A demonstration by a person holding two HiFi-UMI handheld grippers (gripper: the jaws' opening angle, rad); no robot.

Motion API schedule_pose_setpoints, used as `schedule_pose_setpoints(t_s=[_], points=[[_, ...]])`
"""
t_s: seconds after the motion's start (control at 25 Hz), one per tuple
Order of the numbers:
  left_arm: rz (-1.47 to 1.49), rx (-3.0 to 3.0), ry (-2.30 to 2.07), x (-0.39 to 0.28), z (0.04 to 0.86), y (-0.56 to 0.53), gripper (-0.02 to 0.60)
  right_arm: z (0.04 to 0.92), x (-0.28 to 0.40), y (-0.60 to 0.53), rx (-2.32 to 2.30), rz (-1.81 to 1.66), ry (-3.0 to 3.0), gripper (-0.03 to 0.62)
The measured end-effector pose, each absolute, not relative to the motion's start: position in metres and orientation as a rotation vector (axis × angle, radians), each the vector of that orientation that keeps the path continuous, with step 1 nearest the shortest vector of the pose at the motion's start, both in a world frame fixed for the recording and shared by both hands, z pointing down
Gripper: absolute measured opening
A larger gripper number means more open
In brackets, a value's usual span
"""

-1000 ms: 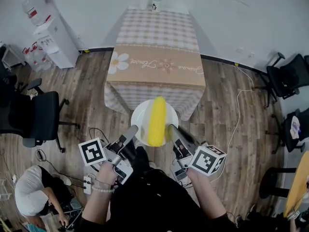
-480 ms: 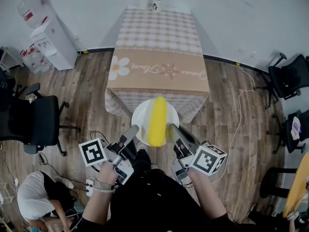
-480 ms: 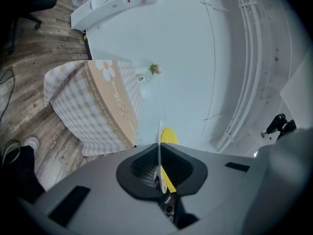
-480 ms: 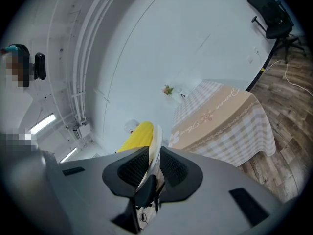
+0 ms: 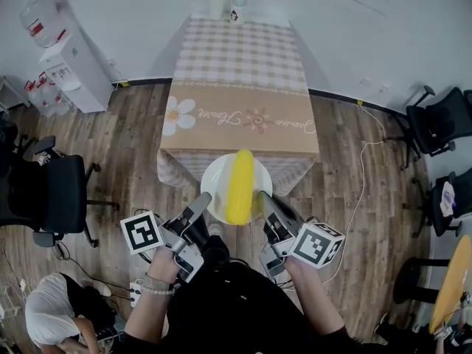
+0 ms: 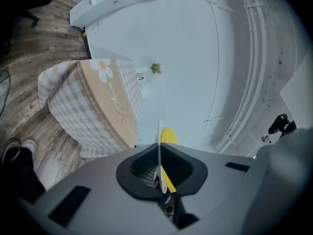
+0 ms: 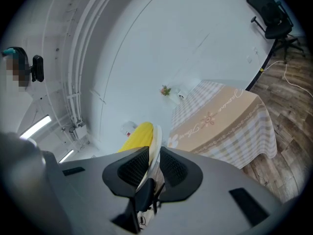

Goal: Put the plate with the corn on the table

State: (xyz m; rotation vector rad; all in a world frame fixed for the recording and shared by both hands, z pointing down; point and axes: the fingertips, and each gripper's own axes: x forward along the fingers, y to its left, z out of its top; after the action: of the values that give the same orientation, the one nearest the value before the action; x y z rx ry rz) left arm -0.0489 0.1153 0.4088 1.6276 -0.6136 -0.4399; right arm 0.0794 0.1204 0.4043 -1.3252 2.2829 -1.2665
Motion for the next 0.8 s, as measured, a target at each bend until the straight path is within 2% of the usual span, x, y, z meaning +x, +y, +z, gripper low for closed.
schedule_pose_setpoints(t_s=[0.8], points=[[-0.397,1.638,-0.584,-0.070,0.409,0.028,0.021,0.408,0.058,0.039,-1.383,-1.282,2.220,0.086]])
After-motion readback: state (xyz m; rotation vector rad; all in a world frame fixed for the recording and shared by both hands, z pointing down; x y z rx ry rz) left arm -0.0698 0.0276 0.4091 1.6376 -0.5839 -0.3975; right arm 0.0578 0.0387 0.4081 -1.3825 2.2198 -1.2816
